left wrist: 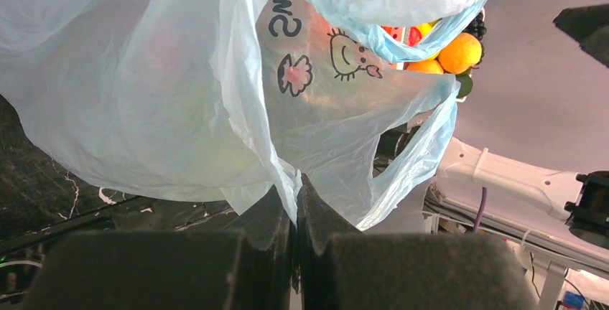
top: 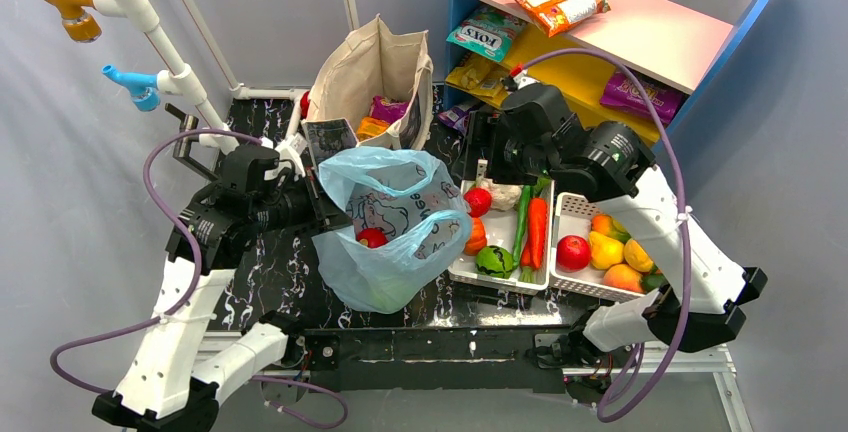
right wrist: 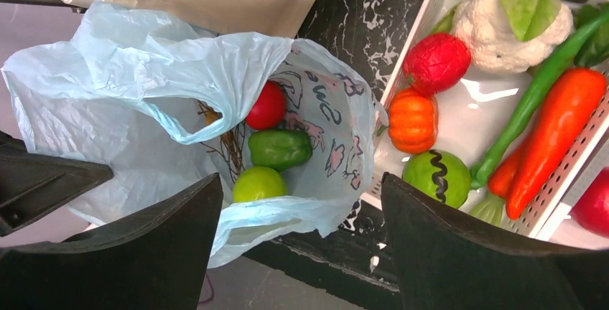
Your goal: Place the food into the grocery bag and tie it
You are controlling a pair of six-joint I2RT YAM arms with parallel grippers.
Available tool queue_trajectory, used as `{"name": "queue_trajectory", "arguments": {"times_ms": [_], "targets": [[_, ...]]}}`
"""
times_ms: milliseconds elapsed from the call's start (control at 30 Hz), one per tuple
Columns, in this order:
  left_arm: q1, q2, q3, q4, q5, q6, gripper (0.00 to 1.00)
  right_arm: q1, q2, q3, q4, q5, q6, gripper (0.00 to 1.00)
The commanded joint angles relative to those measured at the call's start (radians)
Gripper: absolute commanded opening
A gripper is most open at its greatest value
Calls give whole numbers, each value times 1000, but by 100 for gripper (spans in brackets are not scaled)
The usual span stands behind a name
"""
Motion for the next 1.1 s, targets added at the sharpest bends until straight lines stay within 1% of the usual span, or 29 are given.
{"name": "queue_trajectory", "arguments": {"times_ms": [0,67,167,267,400,500,567,600,700,800,833,900,967,1067], "targets": [[-5,-25,-29,29,-35,-40,0,-35,-25,-14,1,-45,37,88],[-4,-27,-44,37,-54,-72,0,-79,-9,10,-30,-109,40,89],[-4,-12,-62,46,-48,-112,0,-171,16,20,-63,-294,74,90],[-4,26,-5,-12,-51,-124,0,-243,25,2,-81,-411,129,90],[-4,49,63,-60,-77,-147,0,-252,33,15,-107,-451,186,91],[-5,27,47,-37,-68,-176,0,-240,17,-44,-115,-511,316,91],[-5,36,80,-65,-62,-182,0,-226,-10,-105,-109,-528,414,92],[-5,44,101,-92,-55,-176,0,-215,-26,-128,-103,-518,459,92],[-4,32,108,-153,-63,-183,0,-138,-81,-191,-60,-397,604,92],[-3,-43,24,-132,-45,-254,0,-38,-108,-263,-7,-293,786,92],[-4,-68,2,-123,-30,-272,0,12,-113,-288,14,-264,849,92],[-4,-103,-37,-90,7,-284,0,72,-118,-325,80,-179,949,93],[-4,-118,-63,-105,0,-302,0,118,-106,-326,109,-121,1012,93],[-3,-113,-59,-118,15,-312,0,149,-60,-292,99,-92,1067,93]]}}
